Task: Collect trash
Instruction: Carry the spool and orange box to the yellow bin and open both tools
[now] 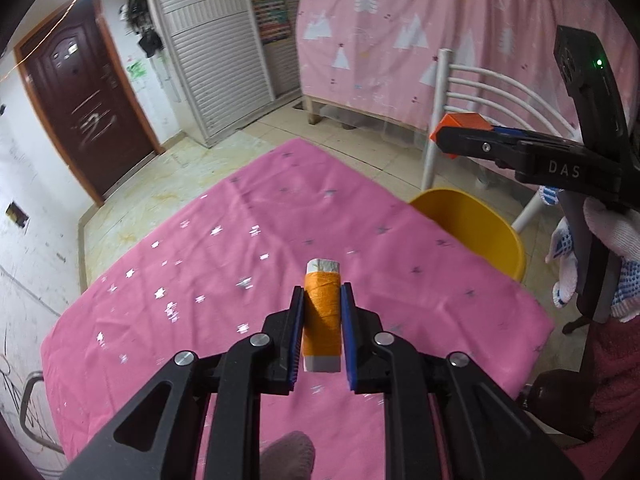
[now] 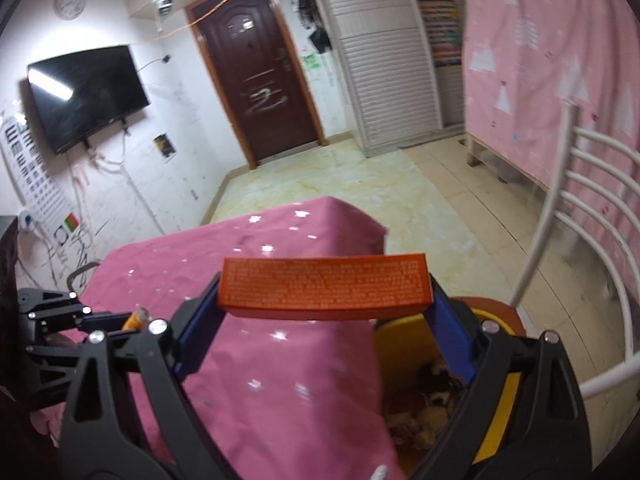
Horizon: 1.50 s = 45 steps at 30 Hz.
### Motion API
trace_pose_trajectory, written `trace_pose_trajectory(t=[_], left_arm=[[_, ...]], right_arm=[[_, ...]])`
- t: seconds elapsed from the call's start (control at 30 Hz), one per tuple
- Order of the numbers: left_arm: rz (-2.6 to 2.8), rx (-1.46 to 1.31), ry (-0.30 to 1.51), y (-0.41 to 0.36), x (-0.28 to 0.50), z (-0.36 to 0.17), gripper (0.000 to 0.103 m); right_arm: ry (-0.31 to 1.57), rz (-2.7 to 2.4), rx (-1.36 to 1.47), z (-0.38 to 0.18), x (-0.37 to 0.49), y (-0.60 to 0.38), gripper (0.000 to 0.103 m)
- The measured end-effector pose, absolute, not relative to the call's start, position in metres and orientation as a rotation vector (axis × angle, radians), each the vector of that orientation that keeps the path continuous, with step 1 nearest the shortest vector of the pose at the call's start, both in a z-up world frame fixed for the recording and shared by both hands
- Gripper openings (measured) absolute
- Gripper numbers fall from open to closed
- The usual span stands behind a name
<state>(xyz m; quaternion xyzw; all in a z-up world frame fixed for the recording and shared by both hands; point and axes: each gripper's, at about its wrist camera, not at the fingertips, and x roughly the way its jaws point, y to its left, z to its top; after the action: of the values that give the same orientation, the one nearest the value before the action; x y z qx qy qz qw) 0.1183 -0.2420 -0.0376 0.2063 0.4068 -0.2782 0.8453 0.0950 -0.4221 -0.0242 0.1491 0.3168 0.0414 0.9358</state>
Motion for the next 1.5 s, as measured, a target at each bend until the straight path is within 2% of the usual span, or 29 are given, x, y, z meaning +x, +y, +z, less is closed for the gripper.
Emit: trace_pose_trajectory(t=[0.6, 0.77, 1.5], left_arm=[[-0.685, 0.535, 0.876, -0.327, 0.101, -0.049, 0.009], [-0.703, 0.549, 0.878, -0.345, 0.101, -0.052, 0.009], [-0.845, 0.5, 0.94, -0.436, 0.115, -0.064, 0.009]], right_arm=[[0.667, 0.005, 0.39, -0.06, 0.068, -0.486, 0.089], [0.685, 0.021, 0.394, -0.069, 0.072, -0.492, 0.094], [0.593, -0.085, 0.519, -0.068, 0.046, -0.555, 0.094]])
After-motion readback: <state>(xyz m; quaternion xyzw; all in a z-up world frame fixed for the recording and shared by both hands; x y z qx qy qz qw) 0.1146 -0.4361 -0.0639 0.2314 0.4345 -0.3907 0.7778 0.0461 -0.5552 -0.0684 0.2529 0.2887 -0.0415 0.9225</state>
